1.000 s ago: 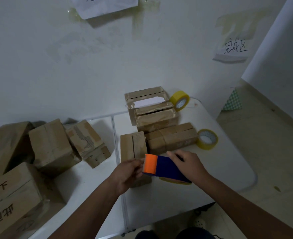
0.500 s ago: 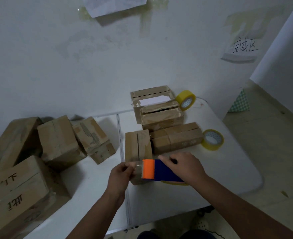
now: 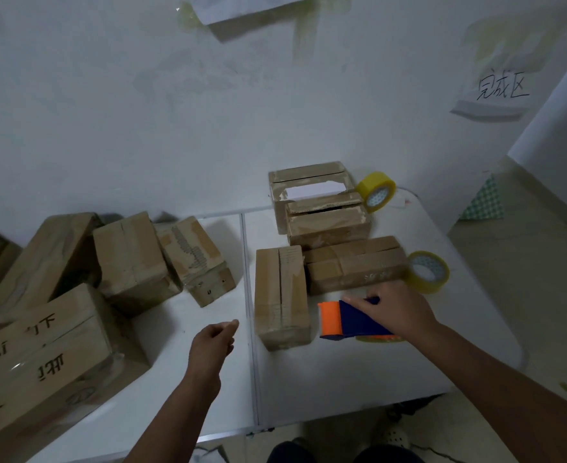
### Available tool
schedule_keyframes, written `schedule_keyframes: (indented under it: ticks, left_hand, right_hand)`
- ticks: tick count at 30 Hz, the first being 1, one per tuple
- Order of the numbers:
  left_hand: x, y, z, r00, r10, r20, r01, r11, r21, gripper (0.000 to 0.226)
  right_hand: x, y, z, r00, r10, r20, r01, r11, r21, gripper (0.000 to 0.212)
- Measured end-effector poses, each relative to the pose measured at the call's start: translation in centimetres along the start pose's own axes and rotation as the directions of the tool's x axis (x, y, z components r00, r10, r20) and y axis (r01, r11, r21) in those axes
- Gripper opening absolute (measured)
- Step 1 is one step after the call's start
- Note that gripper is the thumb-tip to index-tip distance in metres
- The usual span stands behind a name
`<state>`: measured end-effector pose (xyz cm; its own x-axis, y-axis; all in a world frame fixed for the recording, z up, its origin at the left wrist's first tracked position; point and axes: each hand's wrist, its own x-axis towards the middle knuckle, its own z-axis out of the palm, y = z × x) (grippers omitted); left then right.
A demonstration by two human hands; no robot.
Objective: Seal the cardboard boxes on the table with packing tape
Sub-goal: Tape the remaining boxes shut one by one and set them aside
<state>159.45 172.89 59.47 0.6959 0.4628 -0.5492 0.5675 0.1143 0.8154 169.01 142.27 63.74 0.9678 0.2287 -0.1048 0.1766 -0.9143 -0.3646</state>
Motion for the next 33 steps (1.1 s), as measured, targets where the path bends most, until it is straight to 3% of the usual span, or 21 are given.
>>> schedule_keyframes:
  ticks: [14,19,24,33]
  left_hand:
    - [0.0,-1.6,2.3,0.994,-0.023,-0.106,0.035,0.993,0.111,0.041]
    - [-0.1,-1.5,3.6,0.995,-0.004,-0.096,0.021,0.985,0.173,0.058]
    - [1.3,-1.7,2.9,0.994,0.034,-0.100,-0.007,0.965,0.260,0.058]
    - [3.5,-0.2,0.7,0.999,-0.039,0.029,0.026,0.937,0.349,0.056]
  right_hand:
    - [1.7,0.2,1.1,0.999,0.005,0.042,0.000,0.994,-0.113,0.072]
    - [2.1,0.4,2.2,0.994,0.052,0.093,-0.037,0.986,-0.160,0.066]
    - [1.9,-0.2,3.2,0.980,0.098,0.175,-0.071,0.986,-0.151,0.063]
    - [1.5,-0.8,5.7,0.976,0.096,0.196,-0.078,0.992,-0.096,0.062]
